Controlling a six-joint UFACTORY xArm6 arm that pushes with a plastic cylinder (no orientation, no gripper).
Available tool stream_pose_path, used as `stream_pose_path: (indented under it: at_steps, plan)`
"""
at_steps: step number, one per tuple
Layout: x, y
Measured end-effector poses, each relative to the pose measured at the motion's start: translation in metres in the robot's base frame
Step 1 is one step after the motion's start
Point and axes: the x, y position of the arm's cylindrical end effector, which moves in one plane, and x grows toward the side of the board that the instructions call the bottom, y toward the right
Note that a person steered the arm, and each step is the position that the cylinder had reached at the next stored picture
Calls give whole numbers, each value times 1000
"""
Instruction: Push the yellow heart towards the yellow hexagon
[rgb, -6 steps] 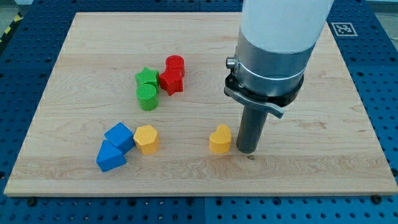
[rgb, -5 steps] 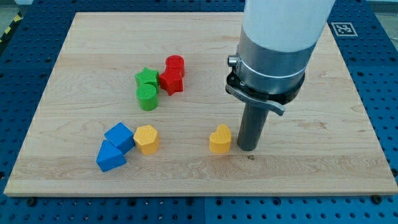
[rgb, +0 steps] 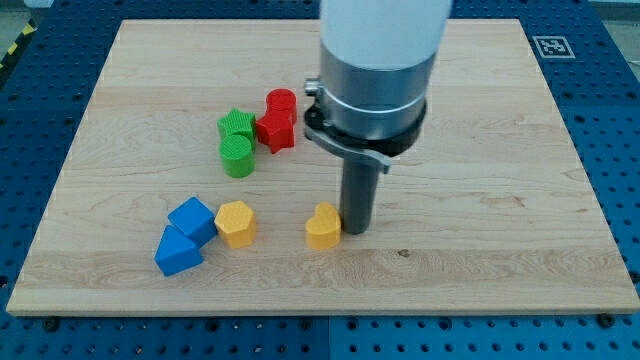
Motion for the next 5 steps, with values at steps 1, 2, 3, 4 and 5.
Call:
stream_pose_path:
  at_steps: [1, 2, 3, 4, 5]
  plan:
    - [0, -21]
    - [0, -33]
    - [0, -41]
    - [0, -43]
    - [0, -41]
